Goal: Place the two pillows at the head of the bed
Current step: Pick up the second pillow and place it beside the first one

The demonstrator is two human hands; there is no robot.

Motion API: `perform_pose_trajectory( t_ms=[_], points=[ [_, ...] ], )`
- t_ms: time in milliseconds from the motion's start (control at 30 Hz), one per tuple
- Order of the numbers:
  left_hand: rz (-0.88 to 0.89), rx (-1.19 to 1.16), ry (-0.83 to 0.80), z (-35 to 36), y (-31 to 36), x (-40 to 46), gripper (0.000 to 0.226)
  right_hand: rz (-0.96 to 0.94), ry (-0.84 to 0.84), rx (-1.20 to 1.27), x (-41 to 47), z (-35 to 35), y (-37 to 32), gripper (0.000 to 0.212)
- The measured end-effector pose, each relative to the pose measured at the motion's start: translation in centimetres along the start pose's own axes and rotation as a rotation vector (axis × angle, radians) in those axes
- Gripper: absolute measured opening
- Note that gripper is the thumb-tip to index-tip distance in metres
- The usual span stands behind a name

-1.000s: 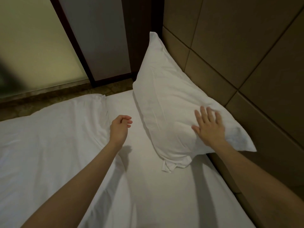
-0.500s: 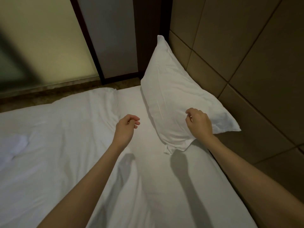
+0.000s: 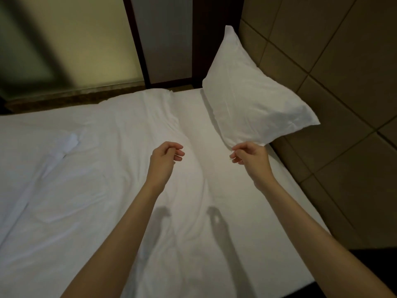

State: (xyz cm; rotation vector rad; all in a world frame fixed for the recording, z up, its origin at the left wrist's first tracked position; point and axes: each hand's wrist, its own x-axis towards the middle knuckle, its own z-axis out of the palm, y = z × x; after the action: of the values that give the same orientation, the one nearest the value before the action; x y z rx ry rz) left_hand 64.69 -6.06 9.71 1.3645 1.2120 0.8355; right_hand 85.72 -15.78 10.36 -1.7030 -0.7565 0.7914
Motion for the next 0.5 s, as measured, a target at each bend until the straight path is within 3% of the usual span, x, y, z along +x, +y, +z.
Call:
perform_pose_trajectory(
  t_ms=[267, 500],
  points=[
    [-0.116, -0.028, 0.001, -5.0, -3.7, -8.3, 0.029, 0.127, 0.022, 0.058, -10.2, 3.0, 2.1, 0.02],
    [-0.161, -0.046, 0.05, -6.8, -6.6, -13.6, 0.03, 0.175, -0.058, 0.063, -15.2, 4.1, 3.6, 0.022]
  ],
)
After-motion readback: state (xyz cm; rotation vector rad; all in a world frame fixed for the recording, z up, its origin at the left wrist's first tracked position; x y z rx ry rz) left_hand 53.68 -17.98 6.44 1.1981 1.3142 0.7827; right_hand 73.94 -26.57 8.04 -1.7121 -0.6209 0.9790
